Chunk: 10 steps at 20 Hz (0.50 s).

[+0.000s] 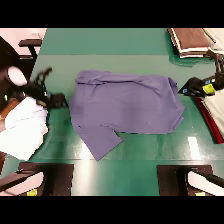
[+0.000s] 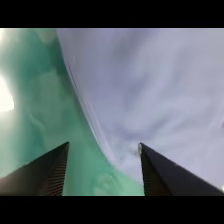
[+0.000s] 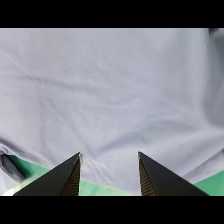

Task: Fold the shirts.

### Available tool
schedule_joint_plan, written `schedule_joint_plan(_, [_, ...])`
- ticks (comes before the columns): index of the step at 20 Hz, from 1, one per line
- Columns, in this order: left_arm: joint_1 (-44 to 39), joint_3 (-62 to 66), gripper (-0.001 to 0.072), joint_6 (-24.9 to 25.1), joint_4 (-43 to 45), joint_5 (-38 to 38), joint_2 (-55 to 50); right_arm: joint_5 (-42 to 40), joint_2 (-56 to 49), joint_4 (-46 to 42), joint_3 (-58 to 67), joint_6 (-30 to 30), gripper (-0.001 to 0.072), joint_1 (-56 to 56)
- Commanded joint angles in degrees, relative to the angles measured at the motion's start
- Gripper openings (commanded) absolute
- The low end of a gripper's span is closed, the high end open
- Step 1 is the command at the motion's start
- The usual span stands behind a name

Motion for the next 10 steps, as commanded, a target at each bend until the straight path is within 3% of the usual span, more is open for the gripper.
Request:
schedule_joint_plan(1, [0.04,-17.16,0.0504,-0.02,-7.54,7.76,6.32,-2.75,5.46,0.24,-6.64,-0.31,0.0409,-0.24])
schedule_joint_plan(5, [0.02,-23.91,0.0503,4.33,-16.44,14.27,6.32,-2.67,6.38,1.92,-6.97,-0.31,0.0409,-0.24])
schedule_joint_plan(10, [-3.50,-25.03,0.0501,4.52,-17.53,17.14,6.29,-3.28,6.34,3.13,-6.97,-0.31,0.0409,-0.24])
